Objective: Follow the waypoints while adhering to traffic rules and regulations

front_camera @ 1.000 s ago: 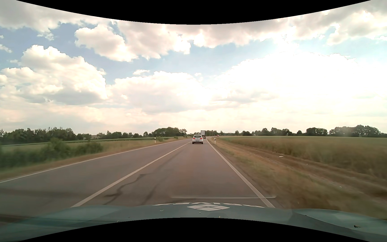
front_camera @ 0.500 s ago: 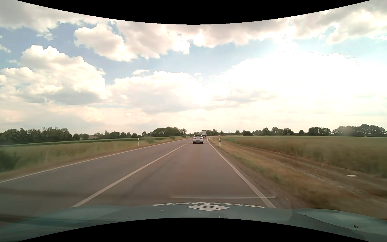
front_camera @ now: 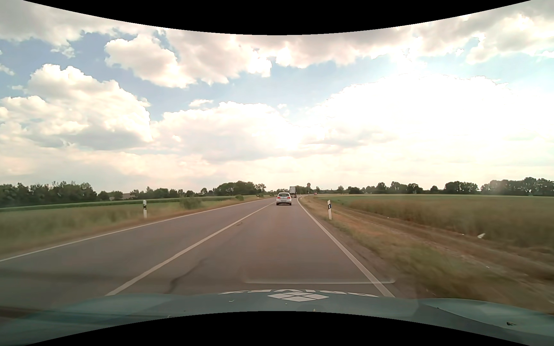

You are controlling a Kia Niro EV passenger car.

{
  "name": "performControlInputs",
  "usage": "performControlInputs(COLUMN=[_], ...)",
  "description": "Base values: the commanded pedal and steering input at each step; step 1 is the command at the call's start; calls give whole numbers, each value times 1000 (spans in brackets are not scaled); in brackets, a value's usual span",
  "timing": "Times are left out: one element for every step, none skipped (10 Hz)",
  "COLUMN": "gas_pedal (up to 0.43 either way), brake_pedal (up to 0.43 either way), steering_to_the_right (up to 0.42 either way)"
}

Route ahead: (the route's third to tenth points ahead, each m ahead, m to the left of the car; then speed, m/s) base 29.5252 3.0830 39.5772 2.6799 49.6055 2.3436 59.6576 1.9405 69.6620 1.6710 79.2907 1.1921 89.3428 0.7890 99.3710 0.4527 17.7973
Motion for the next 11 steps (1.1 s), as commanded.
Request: performControlInputs(gas_pedal=[299,299,299,299,299,299,299,299,287,268,248], brake_pedal=[0,0,0,0,0,0,0,0,0,0,0], steering_to_the_right=[-1,-1,-1,-1,-1,-1,-1,-1,-1,-1,-1])
